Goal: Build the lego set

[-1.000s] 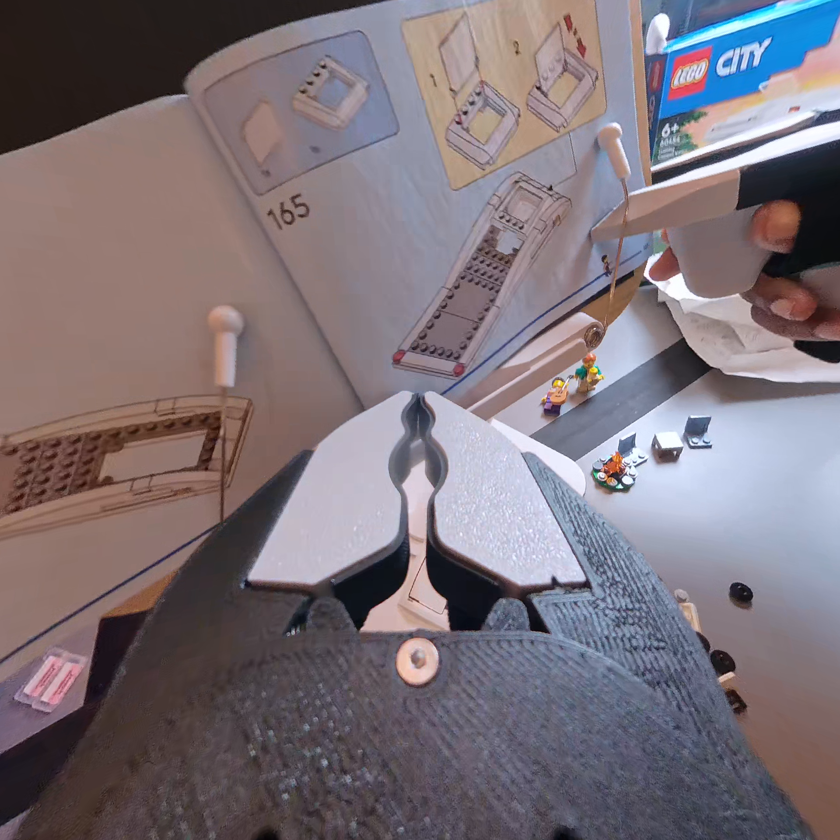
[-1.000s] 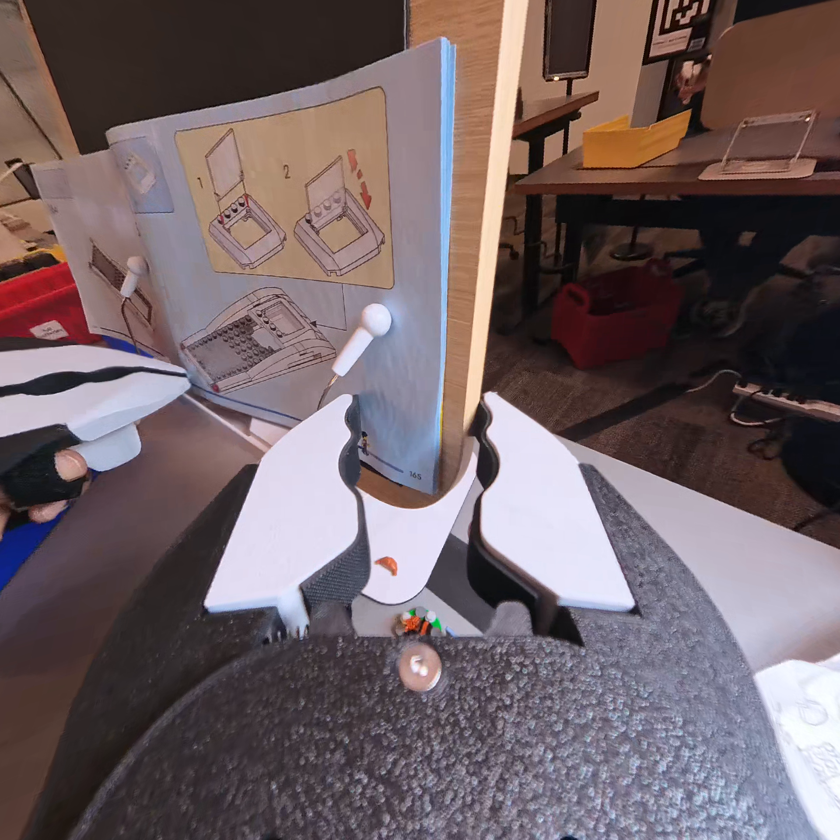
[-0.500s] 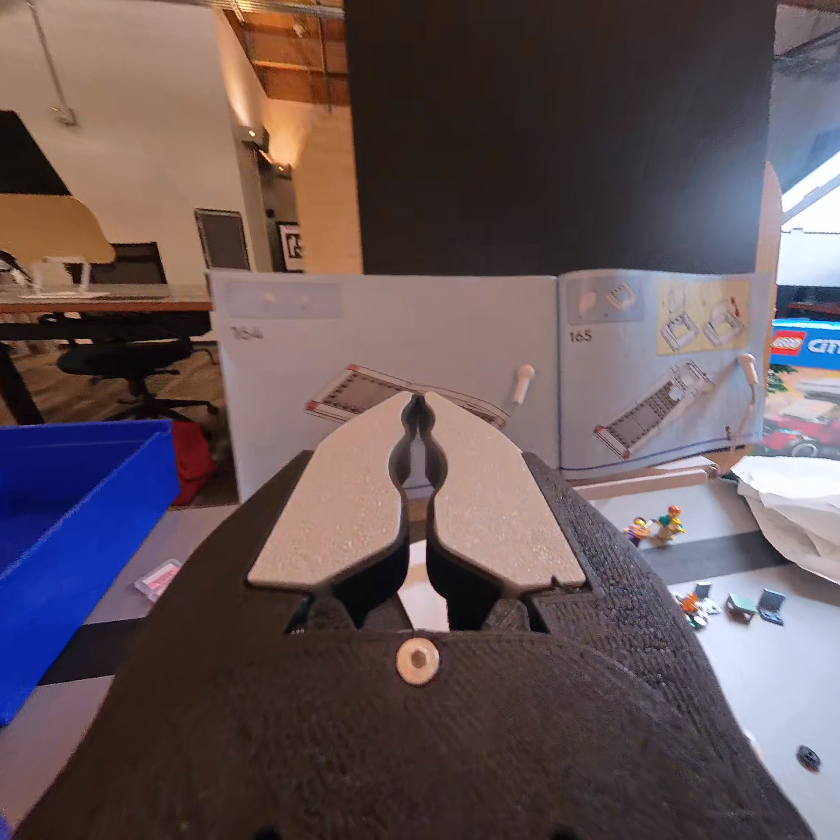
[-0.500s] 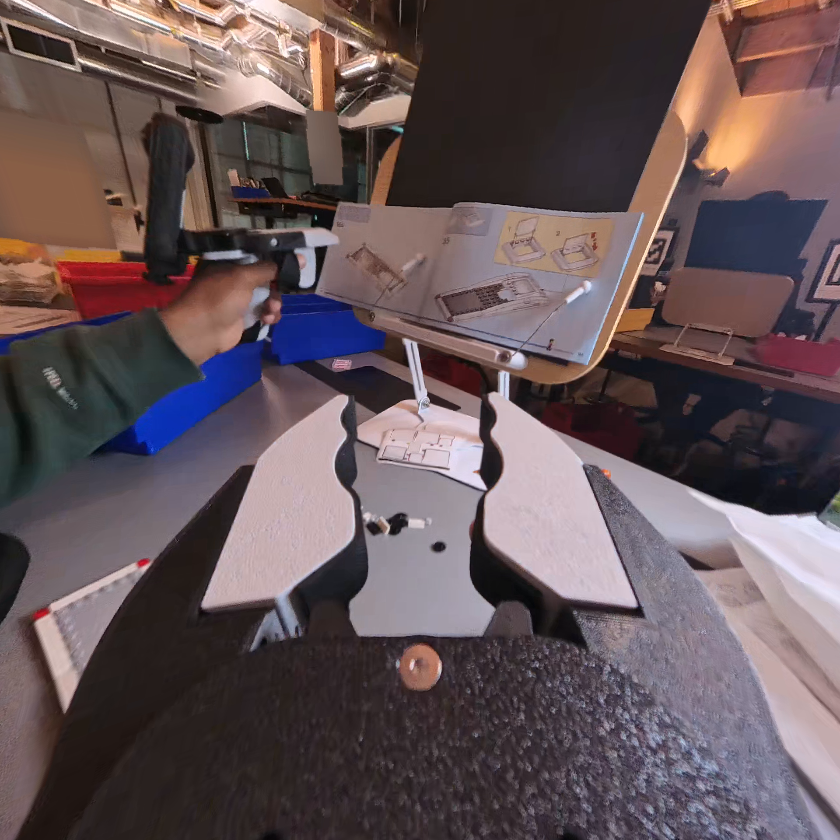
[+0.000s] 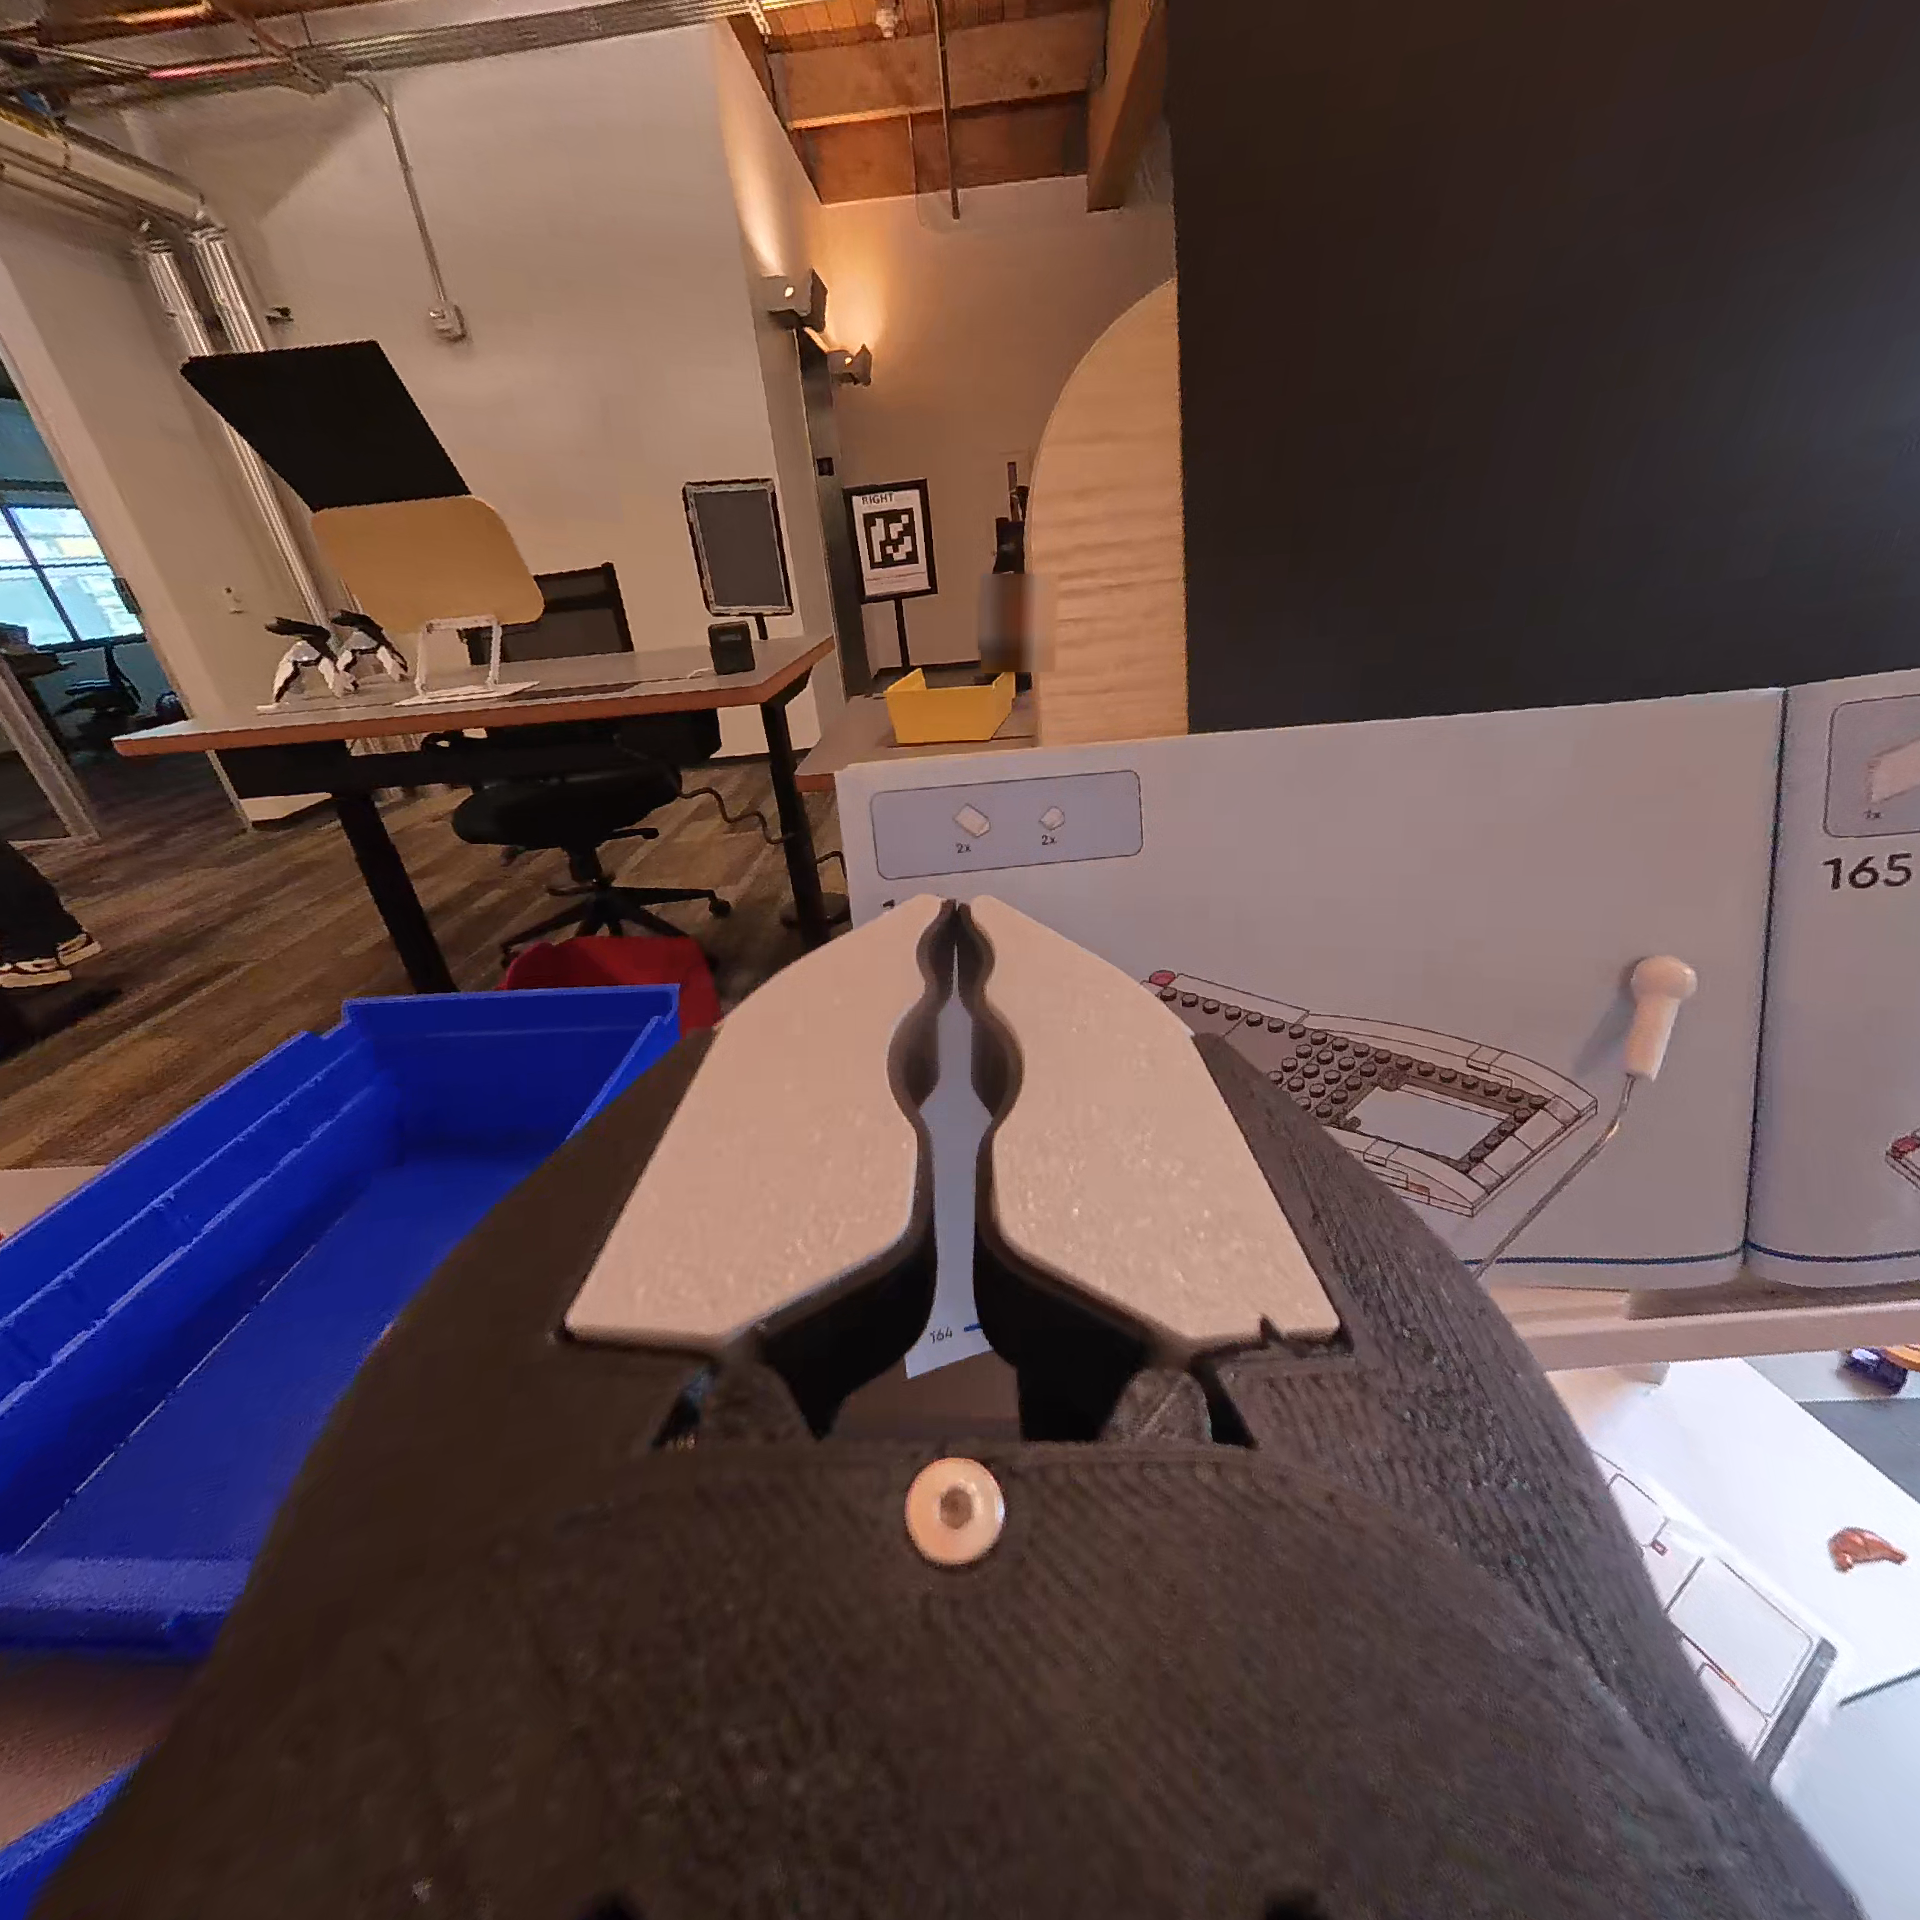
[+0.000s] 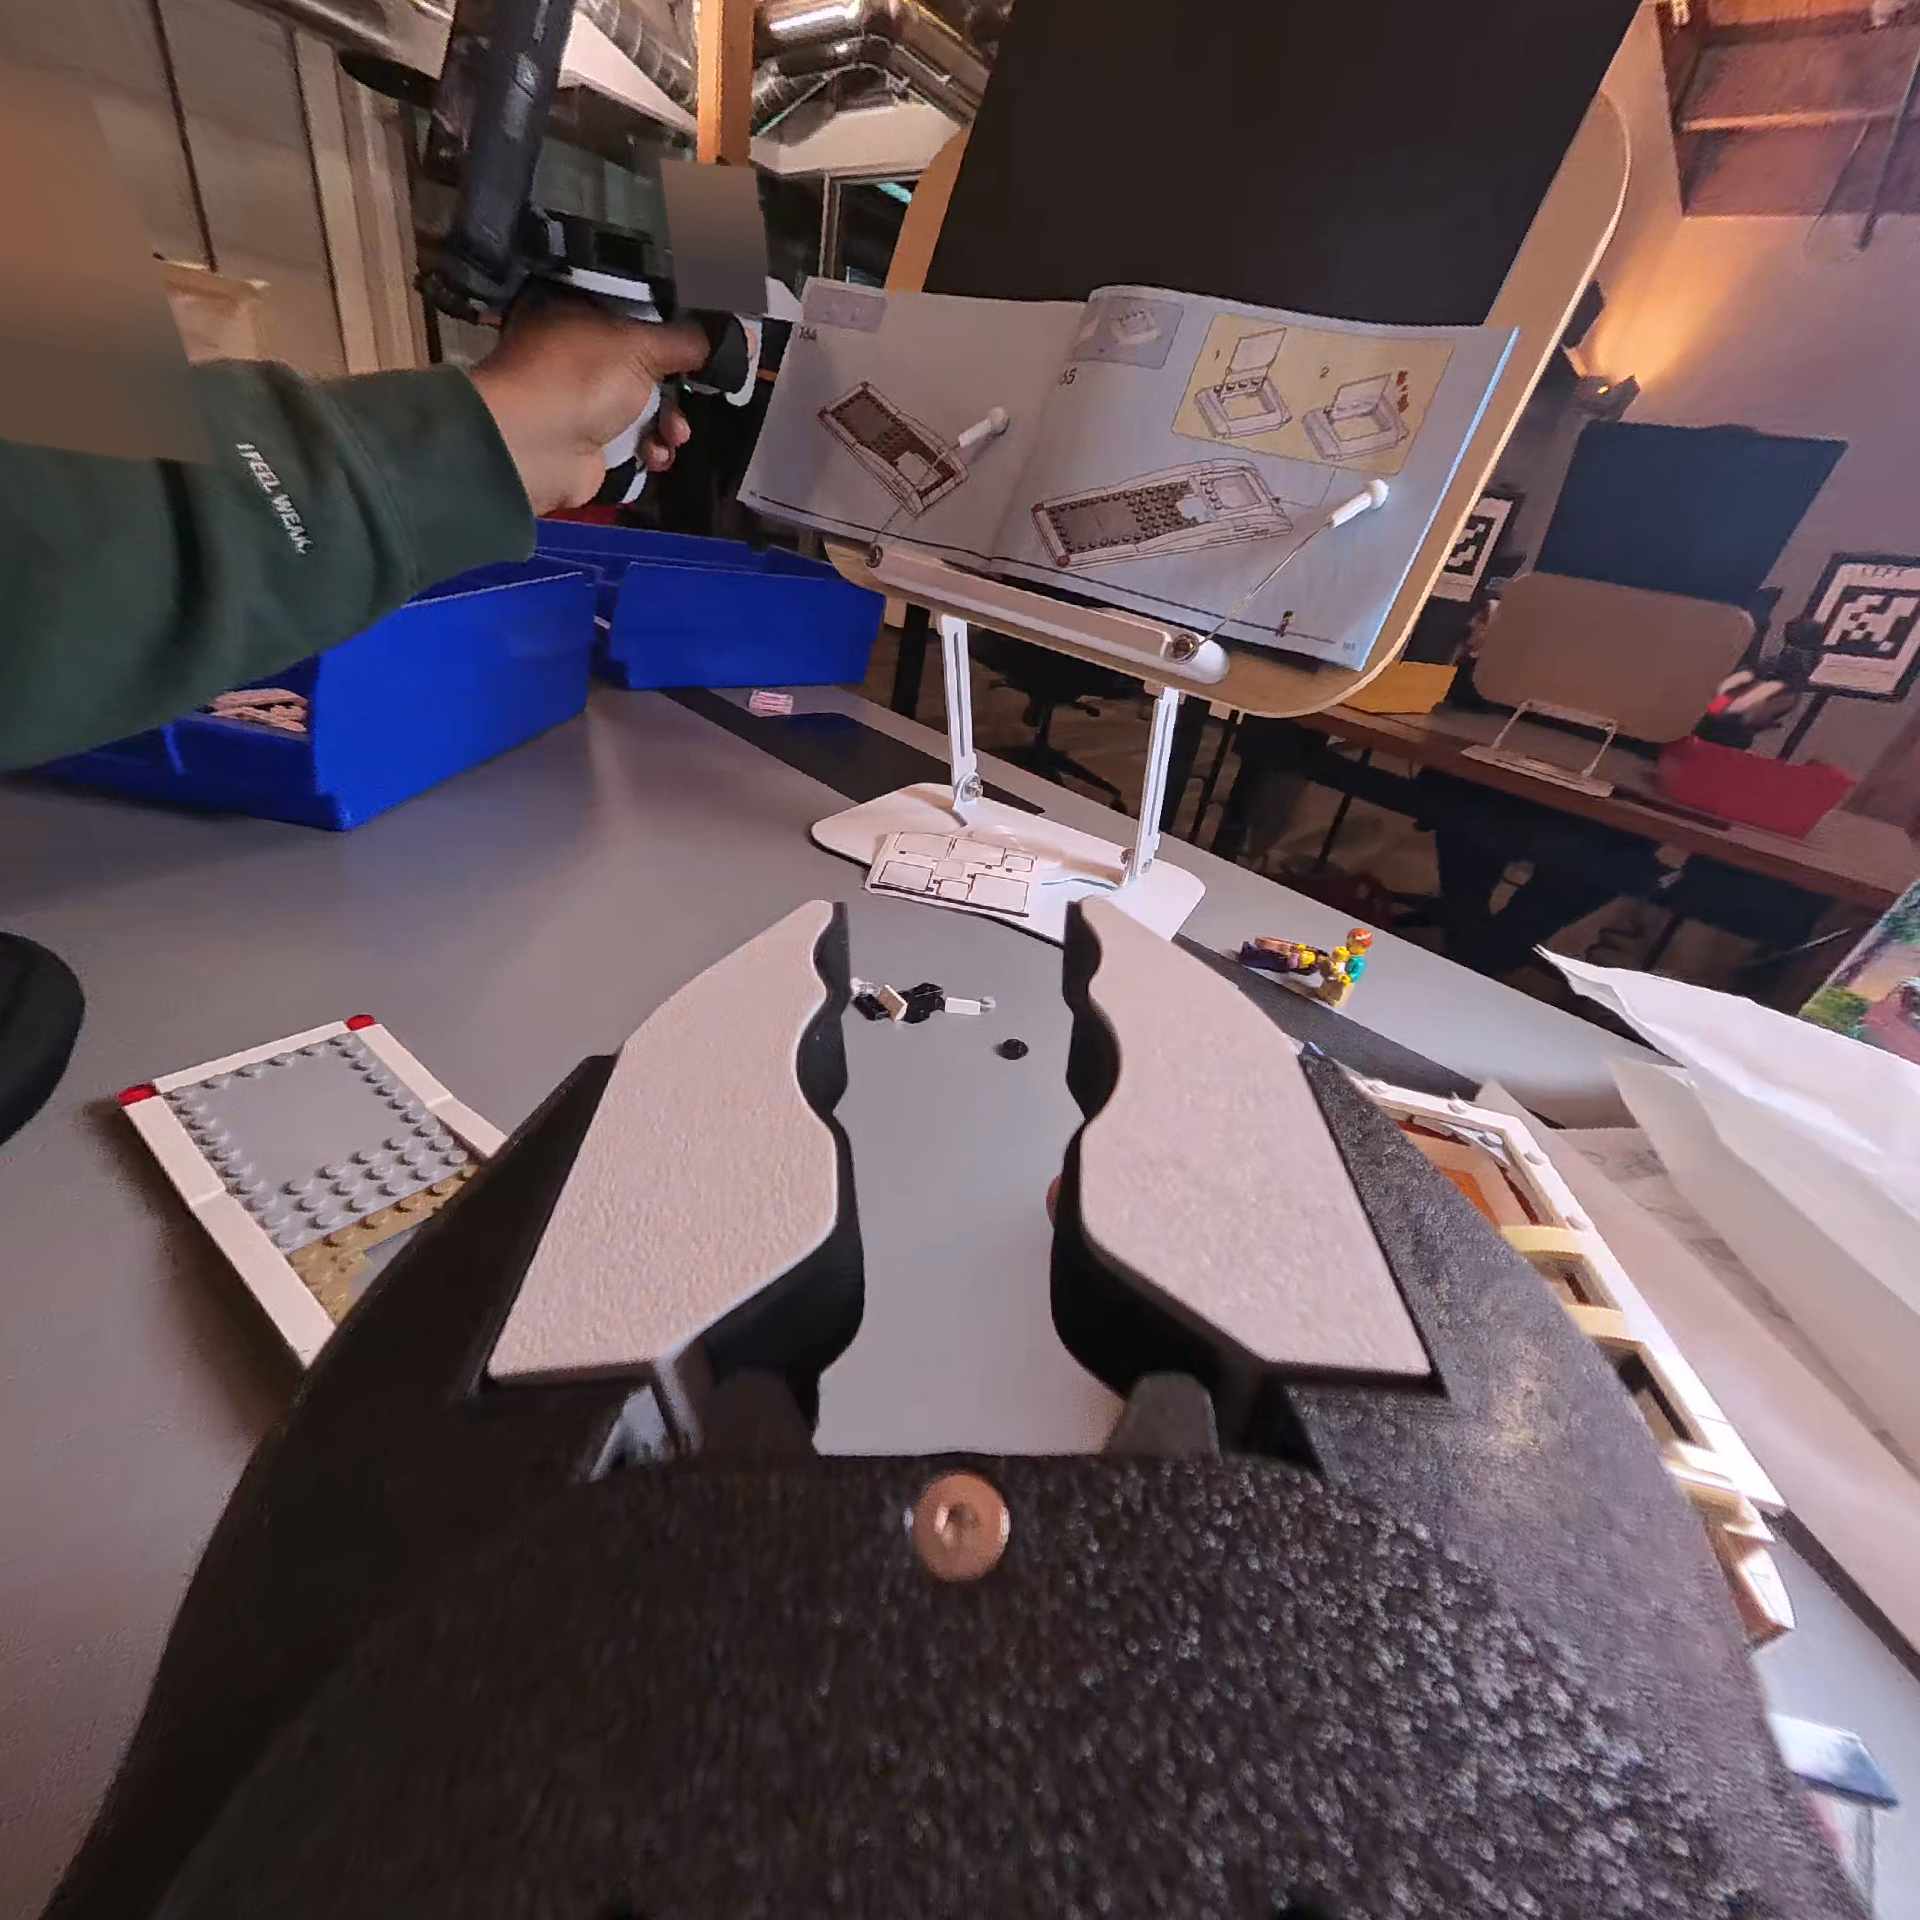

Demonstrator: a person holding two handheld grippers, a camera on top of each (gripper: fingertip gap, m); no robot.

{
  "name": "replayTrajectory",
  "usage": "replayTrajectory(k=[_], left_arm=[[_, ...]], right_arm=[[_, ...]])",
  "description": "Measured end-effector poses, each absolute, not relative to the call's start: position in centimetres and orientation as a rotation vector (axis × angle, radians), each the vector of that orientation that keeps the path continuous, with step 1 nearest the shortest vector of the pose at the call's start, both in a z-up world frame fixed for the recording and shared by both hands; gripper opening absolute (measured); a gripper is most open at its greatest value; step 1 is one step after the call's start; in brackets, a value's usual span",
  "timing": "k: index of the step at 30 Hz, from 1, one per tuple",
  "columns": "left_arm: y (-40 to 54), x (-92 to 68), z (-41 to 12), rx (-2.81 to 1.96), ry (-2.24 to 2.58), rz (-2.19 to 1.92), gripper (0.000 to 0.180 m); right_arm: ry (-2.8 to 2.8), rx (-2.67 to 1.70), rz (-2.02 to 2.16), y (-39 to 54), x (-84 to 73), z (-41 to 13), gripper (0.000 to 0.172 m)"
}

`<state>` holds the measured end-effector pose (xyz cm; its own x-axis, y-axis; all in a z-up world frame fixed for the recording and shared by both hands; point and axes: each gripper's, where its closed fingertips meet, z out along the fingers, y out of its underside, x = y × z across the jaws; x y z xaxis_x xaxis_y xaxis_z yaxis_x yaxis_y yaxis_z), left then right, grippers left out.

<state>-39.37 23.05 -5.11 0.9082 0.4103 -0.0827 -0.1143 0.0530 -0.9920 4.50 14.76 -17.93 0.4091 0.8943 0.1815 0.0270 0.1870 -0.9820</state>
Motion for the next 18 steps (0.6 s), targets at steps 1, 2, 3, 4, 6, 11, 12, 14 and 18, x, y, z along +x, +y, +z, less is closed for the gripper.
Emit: replayTrajectory(k=[1,2,3,4,6,11,12,14,18], left_arm=[[23.1,-39.4,-5.1,-1.467,-0.247,0.402,0.0],[23.1,-39.3,-5.2,-1.469,-0.246,0.398,0.0],[23.2,-39.1,-5.2,-1.469,-0.243,0.392,0.0],[23.3,-38.8,-5.3,-1.471,-0.237,0.382,0.0],[23.6,-37.6,-5.4,-1.476,-0.213,0.348,0.0],[24.5,-35.1,-5.0,-1.456,-0.134,0.399,0.0],[24.6,-35.0,-4.9,-1.45,-0.135,0.399,0.0],[24.9,-34.6,-4.9,-1.457,-0.127,0.391,0.0],[25.8,-29.4,-7.7,-1.576,0.049,0.197,0.0]], right_arm=[[-0.97,-1.236,0.76,14.9,4.5,-18.0,0.038],[-0.969,-1.243,0.752,15.0,4.5,-18.1,0.038],[-0.968,-1.248,0.749,15.1,4.5,-18.3,0.038],[-0.966,-1.251,0.751,15.2,4.5,-18.4,0.038],[-0.966,-1.261,0.758,15.2,4.4,-18.6,0.038],[-1.001,-1.282,0.746,15.1,3.9,-19.7,0.038],[-1.006,-1.282,0.745,15.1,3.9,-19.7,0.037],[-1.006,-1.28,0.745,15.1,3.9,-19.7,0.037],[-0.998,-1.294,0.75,15.3,4.1,-19.8,0.037]])
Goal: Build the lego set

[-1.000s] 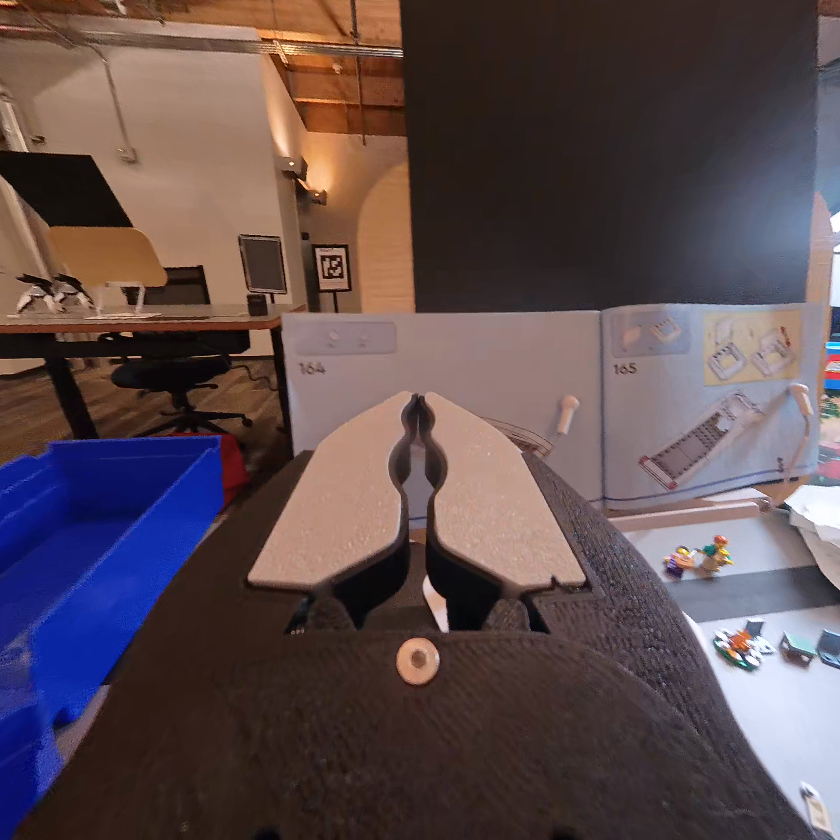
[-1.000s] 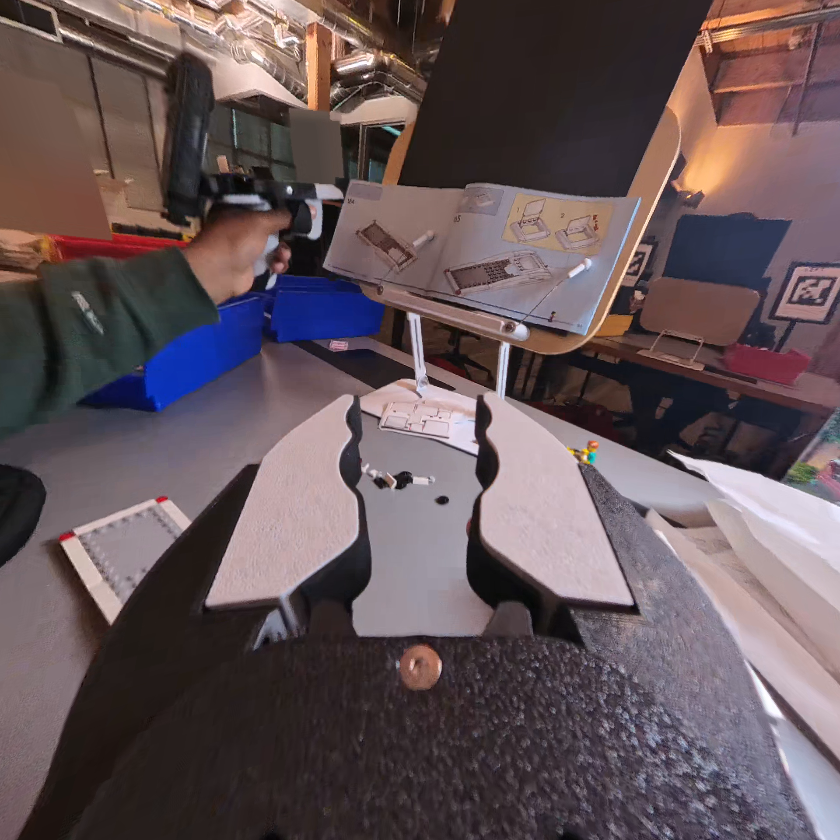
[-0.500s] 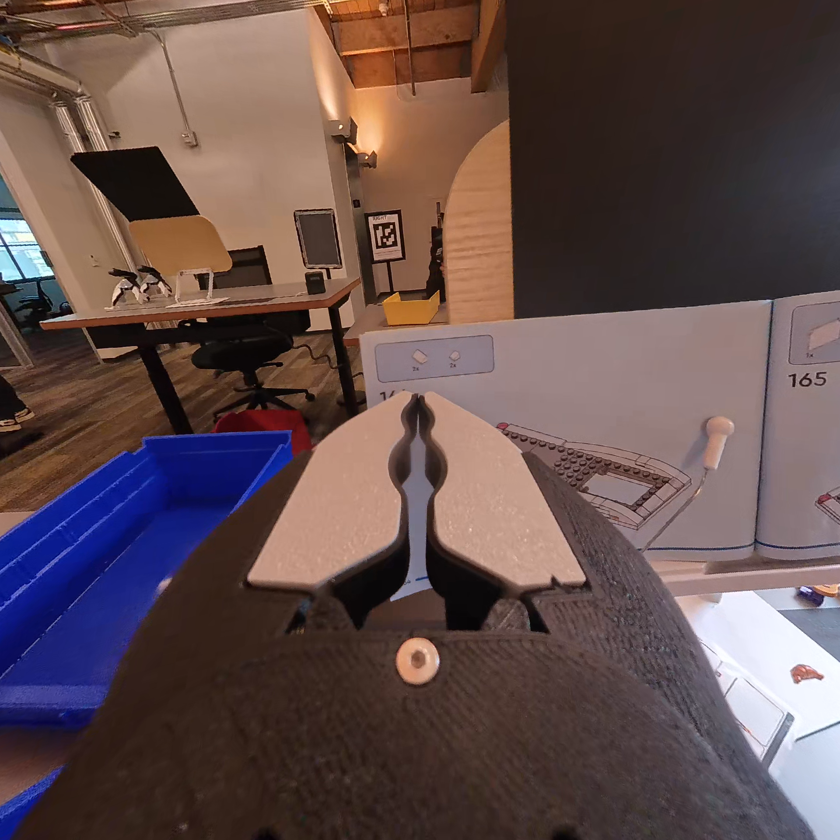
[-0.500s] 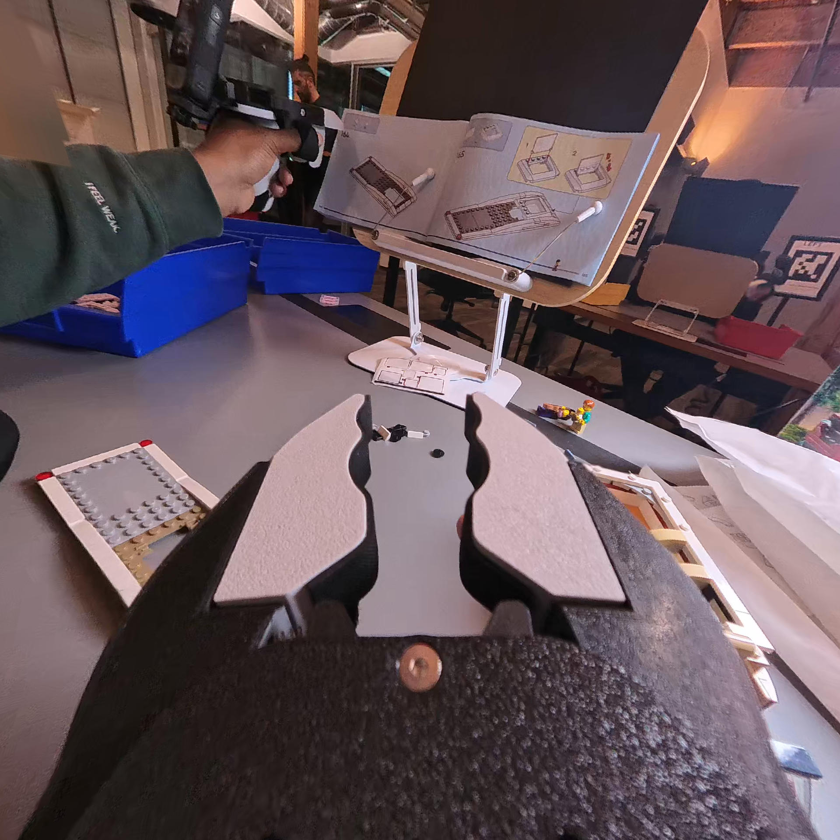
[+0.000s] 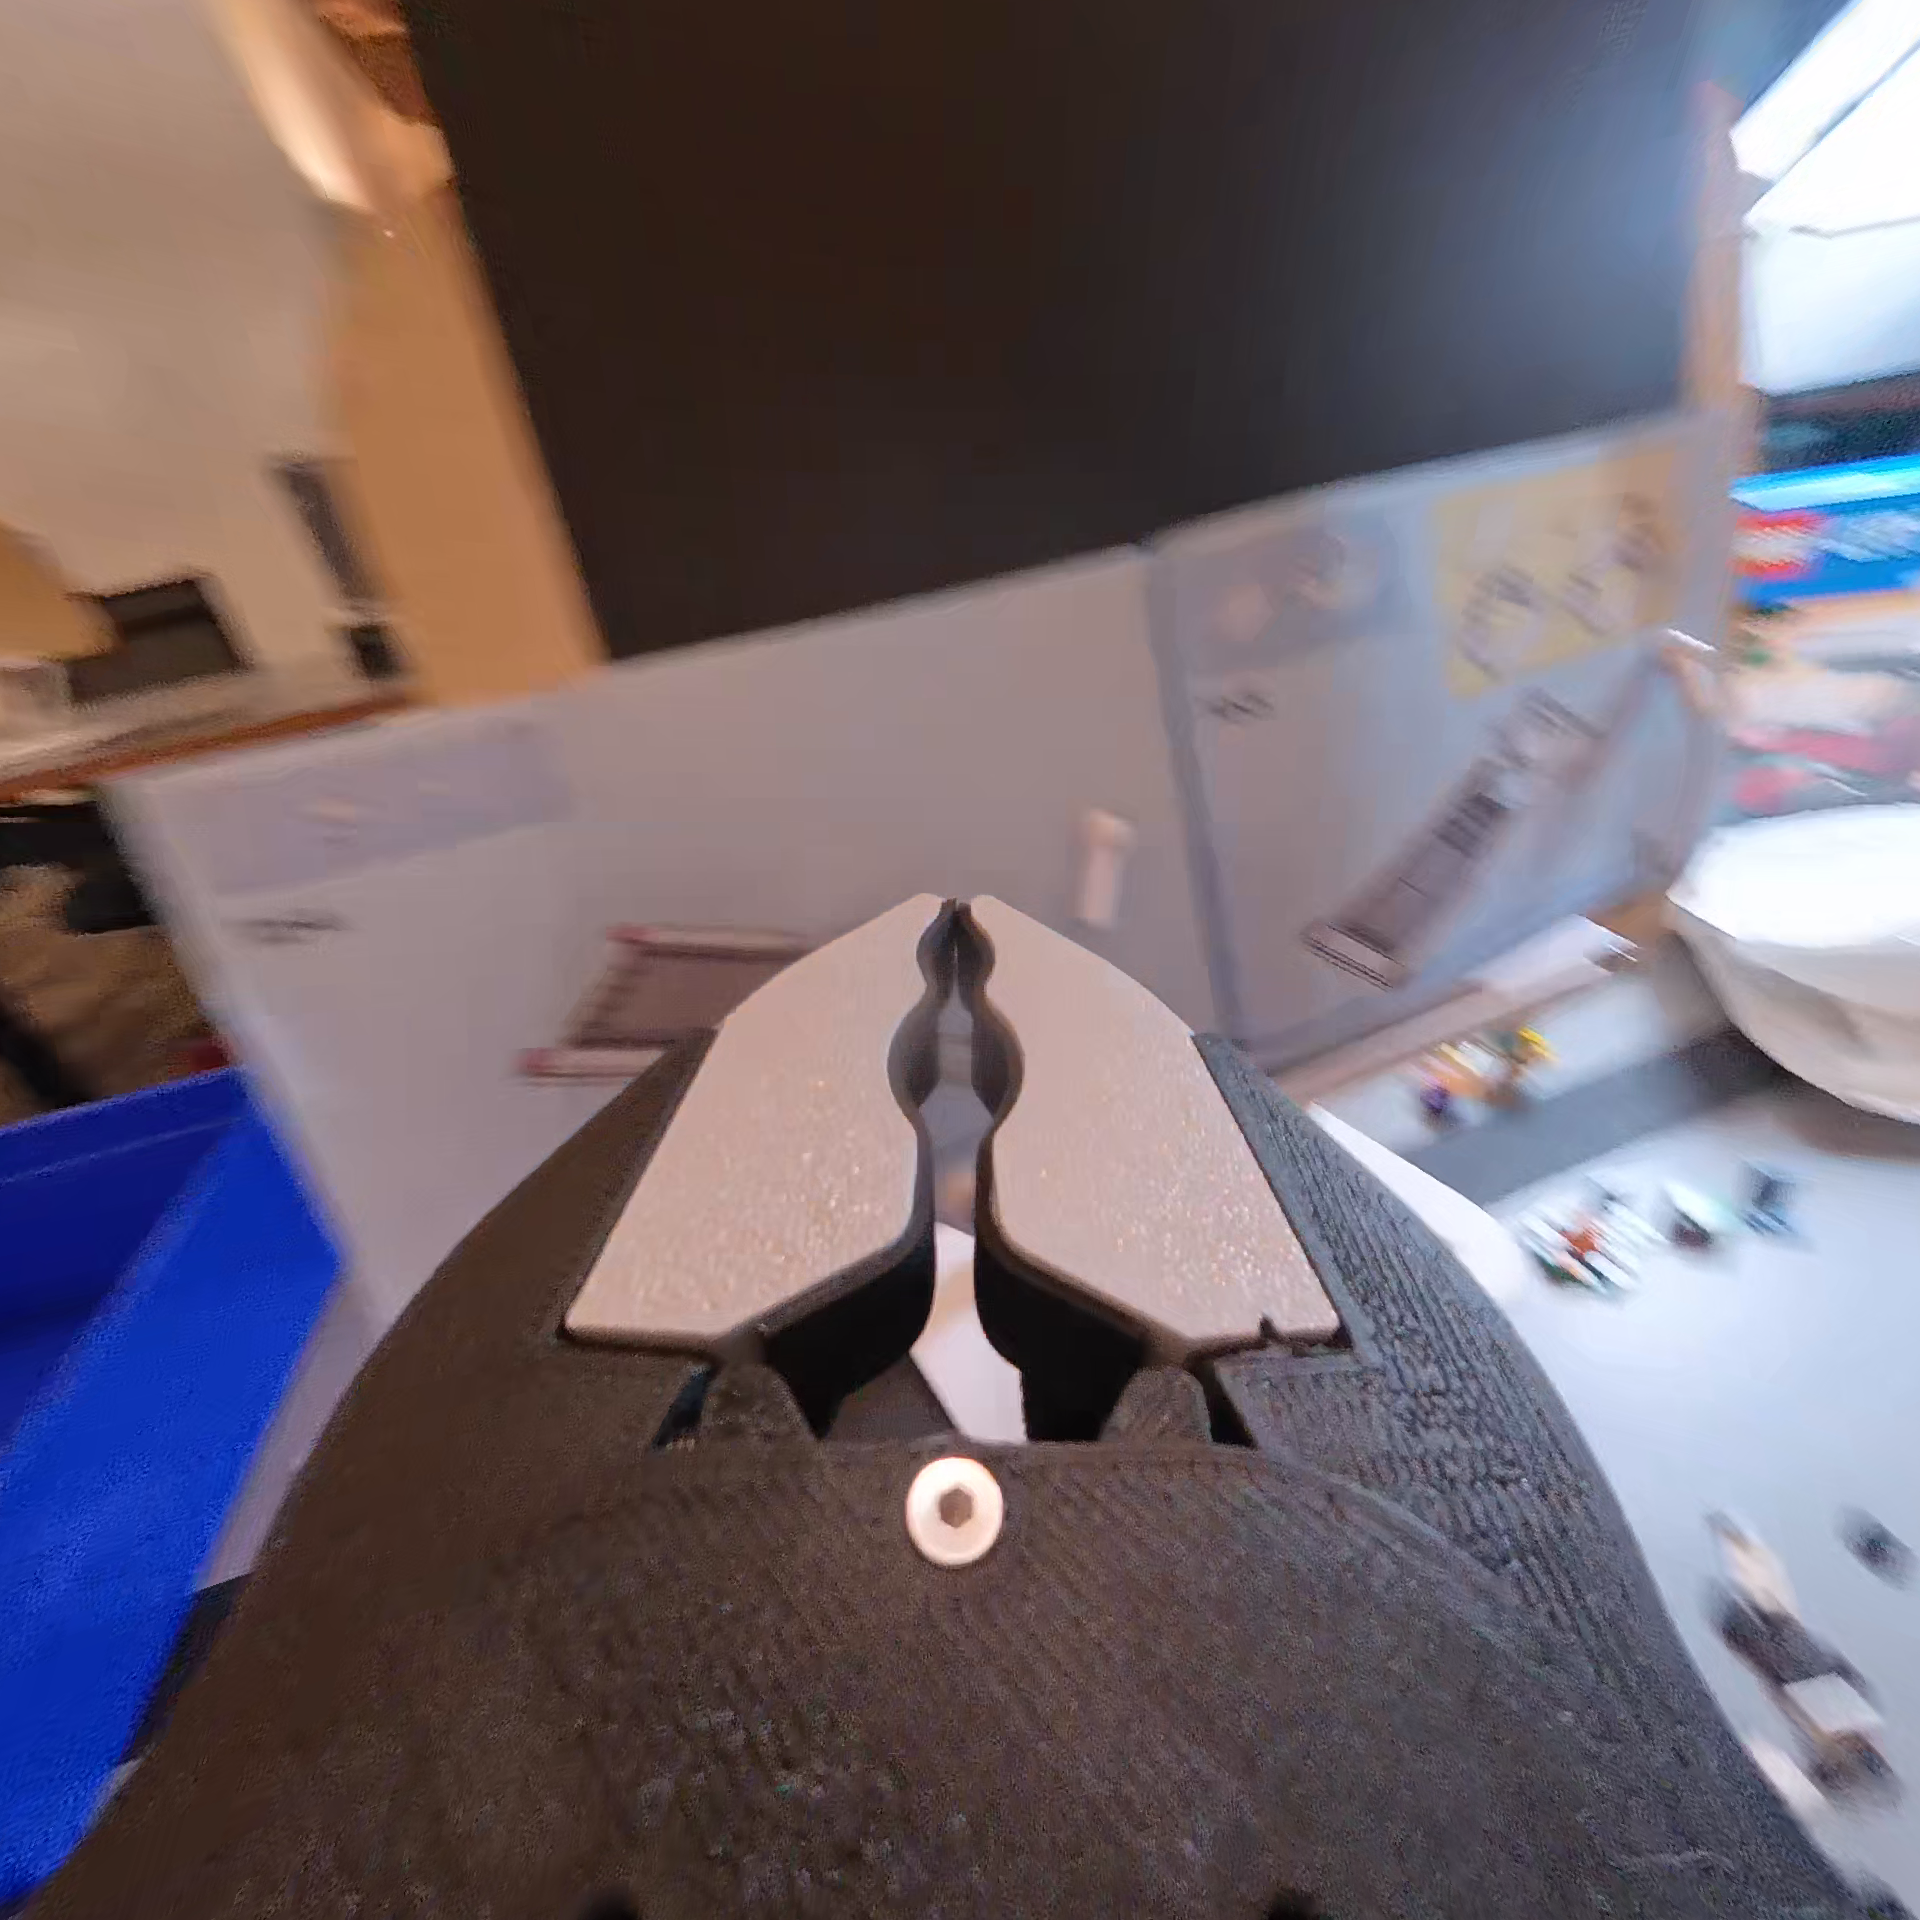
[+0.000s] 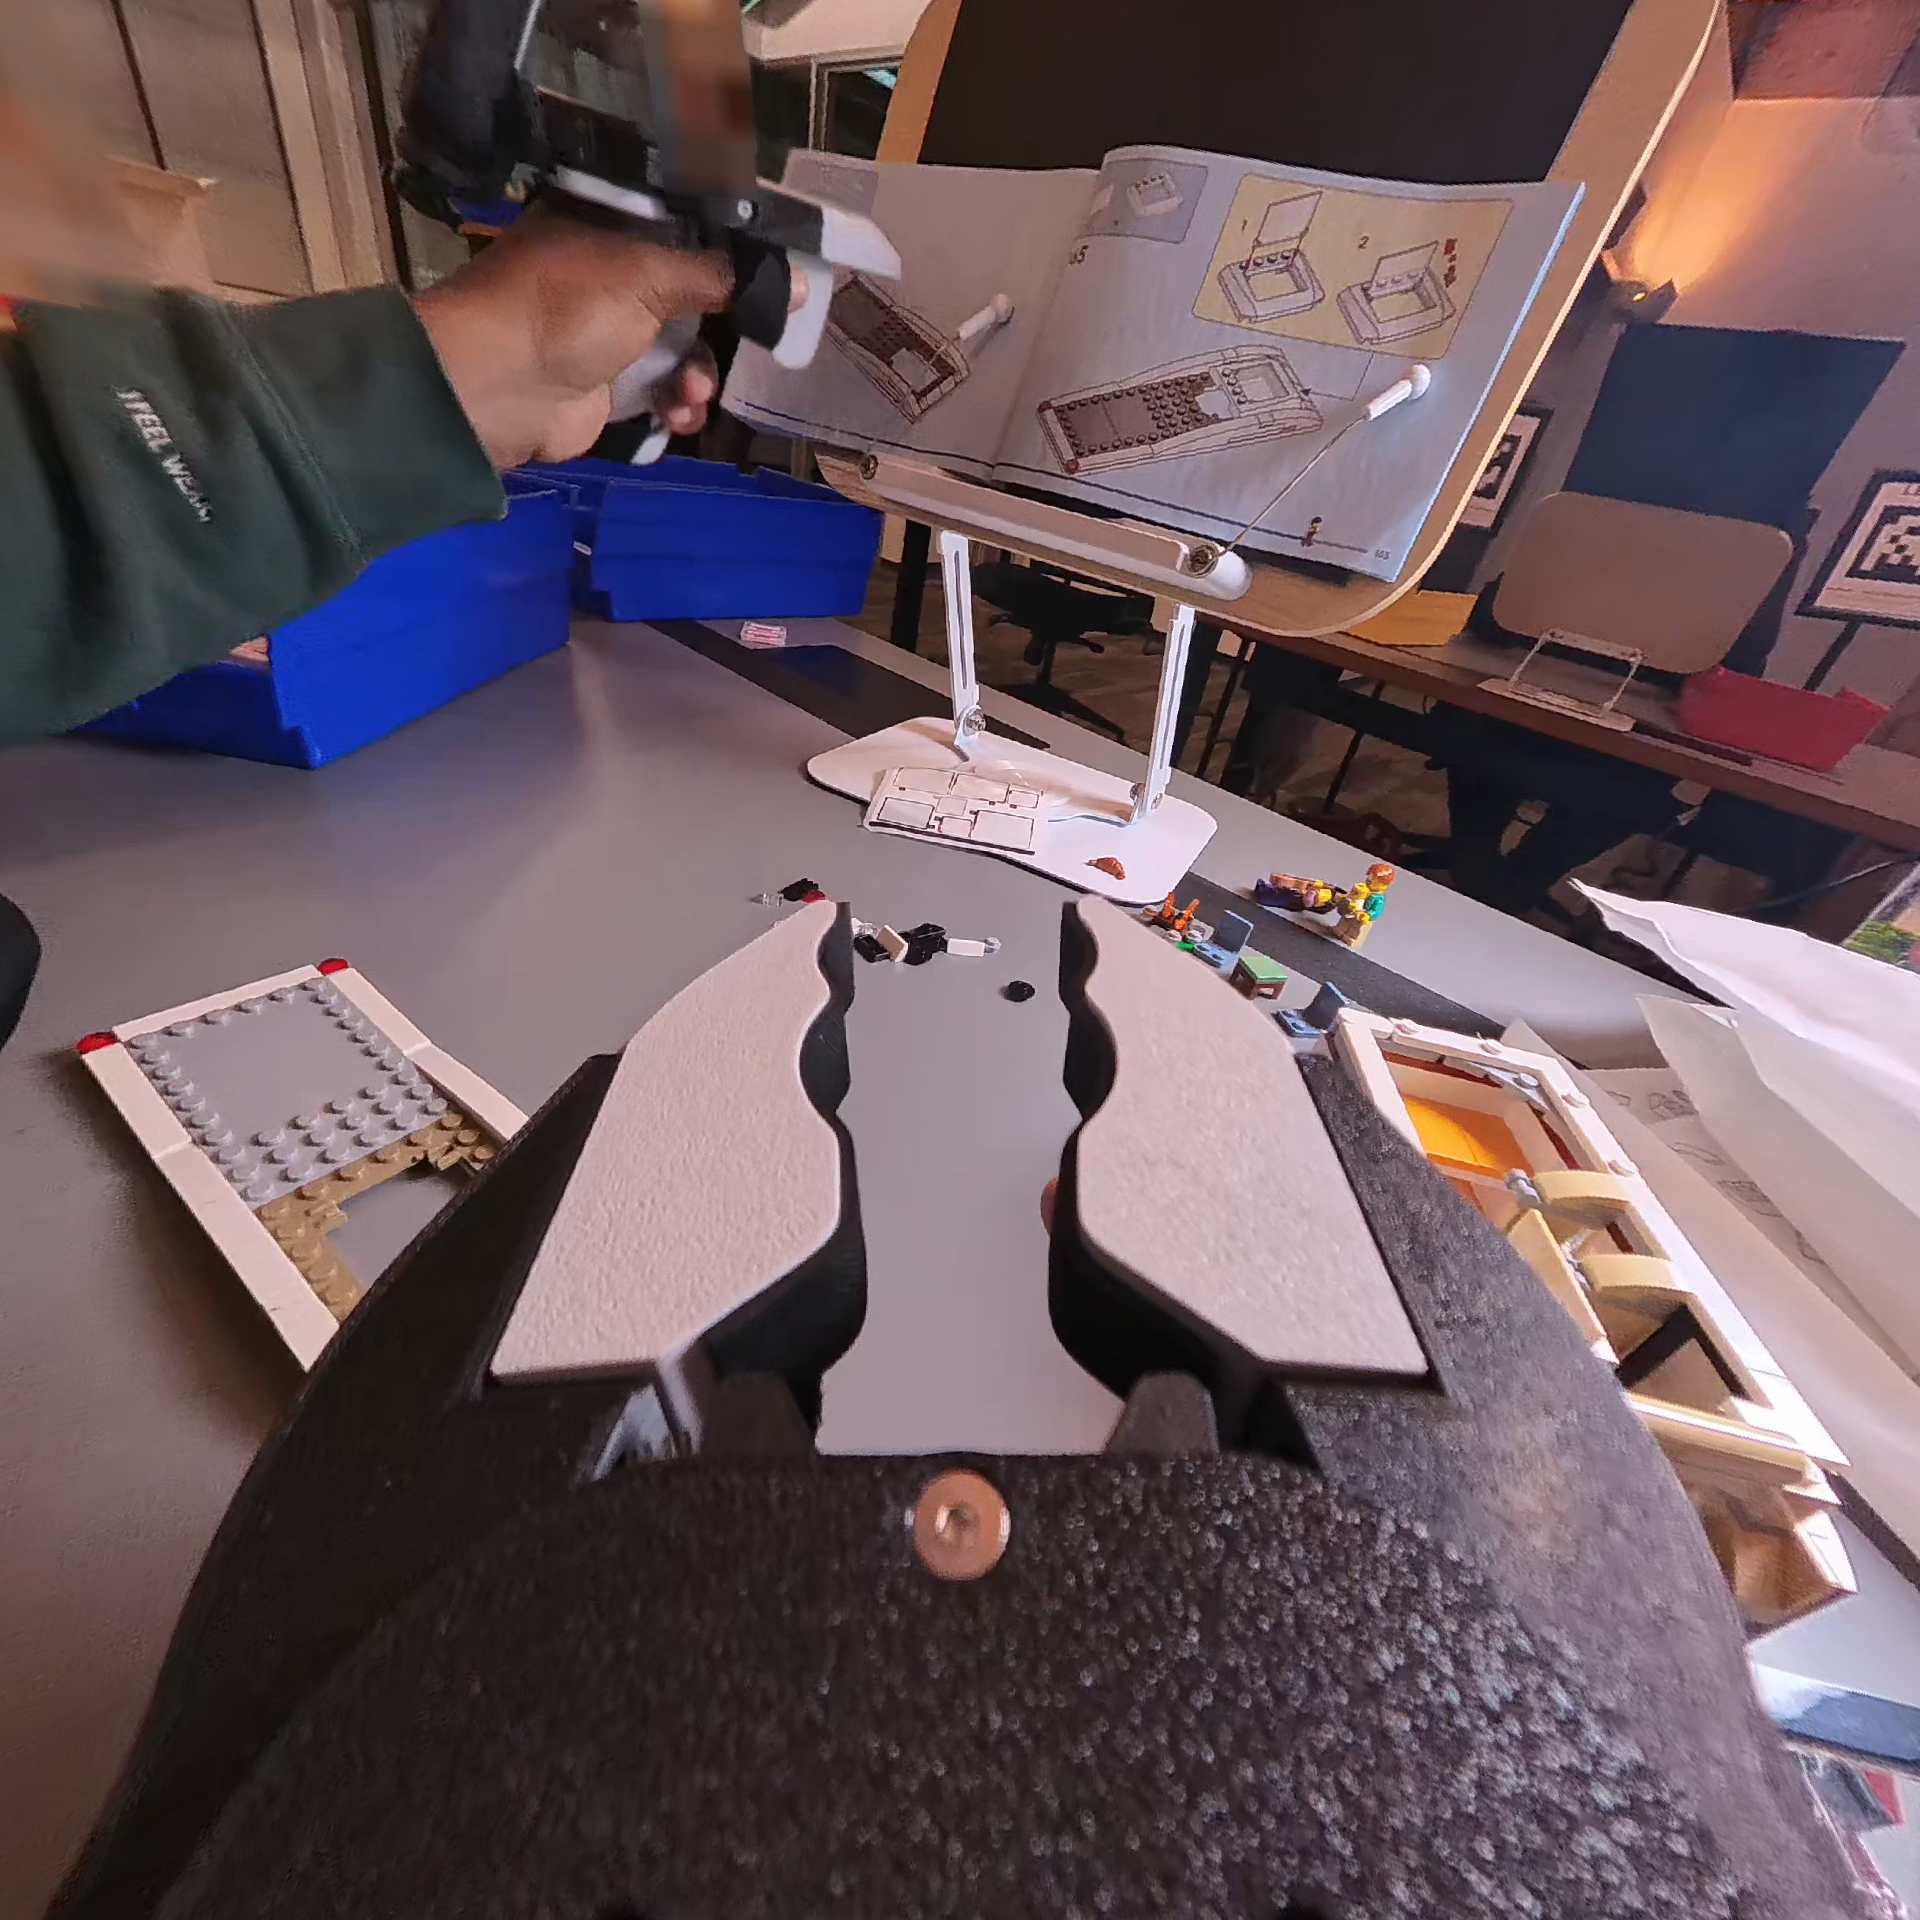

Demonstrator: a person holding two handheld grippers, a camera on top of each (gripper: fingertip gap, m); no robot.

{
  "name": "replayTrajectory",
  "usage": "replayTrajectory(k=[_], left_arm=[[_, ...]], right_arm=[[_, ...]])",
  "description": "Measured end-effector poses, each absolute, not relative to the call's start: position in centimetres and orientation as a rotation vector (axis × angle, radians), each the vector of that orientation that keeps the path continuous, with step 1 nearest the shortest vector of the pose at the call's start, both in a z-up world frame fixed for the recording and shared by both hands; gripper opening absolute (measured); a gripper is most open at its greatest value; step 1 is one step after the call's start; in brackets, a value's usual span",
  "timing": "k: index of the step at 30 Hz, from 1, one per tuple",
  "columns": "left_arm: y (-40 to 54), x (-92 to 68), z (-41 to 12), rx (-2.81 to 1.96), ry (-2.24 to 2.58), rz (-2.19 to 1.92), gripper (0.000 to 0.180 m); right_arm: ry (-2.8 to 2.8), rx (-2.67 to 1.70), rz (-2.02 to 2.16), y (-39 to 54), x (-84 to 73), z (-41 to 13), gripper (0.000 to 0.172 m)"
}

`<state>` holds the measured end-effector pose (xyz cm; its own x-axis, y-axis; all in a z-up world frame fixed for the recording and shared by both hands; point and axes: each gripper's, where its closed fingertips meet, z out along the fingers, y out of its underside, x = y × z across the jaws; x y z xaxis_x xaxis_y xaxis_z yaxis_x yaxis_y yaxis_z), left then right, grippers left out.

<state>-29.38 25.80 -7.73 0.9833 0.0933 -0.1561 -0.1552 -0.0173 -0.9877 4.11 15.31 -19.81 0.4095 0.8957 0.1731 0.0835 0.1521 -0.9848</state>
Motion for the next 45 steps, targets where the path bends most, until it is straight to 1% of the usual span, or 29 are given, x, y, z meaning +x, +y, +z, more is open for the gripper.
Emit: replayTrajectory(k=[3,5,8,11,15,19,22,25,30,38,41,45], left_arm=[[25.3,-22.7,-13.3,-1.75,0.303,-0.019,0.0],[24.1,-19.3,-17.7,-1.848,0.458,-0.084,0.017],[21.8,-16.2,-23.6,-1.98,0.609,-0.141,0.018],[19.6,-14.6,-25.8,-2.0,0.595,-0.22,0.016],[16.2,-14.0,-26.7,-1.976,0.475,-0.225,0.015],[12.9,-14.9,-27.8,-1.968,0.42,-0.11,0.014],[11.6,-15.4,-27.1,-1.924,0.4,-0.065,0.012],[11.0,-15.7,-27.1,-1.92,0.408,-0.055,0.012],[10.8,-16.1,-26.9,-1.906,0.42,-0.072,0.012],[10.4,-16.2,-26.9,-1.902,0.439,-0.079,0.011],[10.3,-16.0,-27.0,-1.901,0.455,-0.071,0.011],[10.3,-15.8,-27.0,-1.902,0.464,-0.065,0.01]], right_arm=[[-0.999,-1.308,0.742,15.5,4.2,-20.0,0.037],[-1.008,-1.316,0.737,15.5,4.1,-20.3,0.037],[-1.034,-1.344,0.739,15.6,3.8,-21.1,0.037],[-1.096,-1.408,0.721,15.9,3.1,-22.9,0.036],[-1.296,-1.538,0.67,16.9,0.8,-25.9,0.036],[-1.547,-1.603,0.607,18.4,-3.0,-27.4,0.035],[-1.77,-1.55,0.588,19.0,-6.4,-28.1,0.022],[-1.924,-1.48,0.532,19.9,-9.1,-28.9,0.013],[-2.063,-1.506,0.509,20.6,-10.7,-30.2,0.004],[-2.115,-1.57,0.505,20.7,-10.6,-31.2,0.003],[-2.128,-1.606,0.486,20.8,-10.4,-31.6,0.009],[-2.143,-1.604,0.518,20.5,-10.3,-31.6,0.005]])
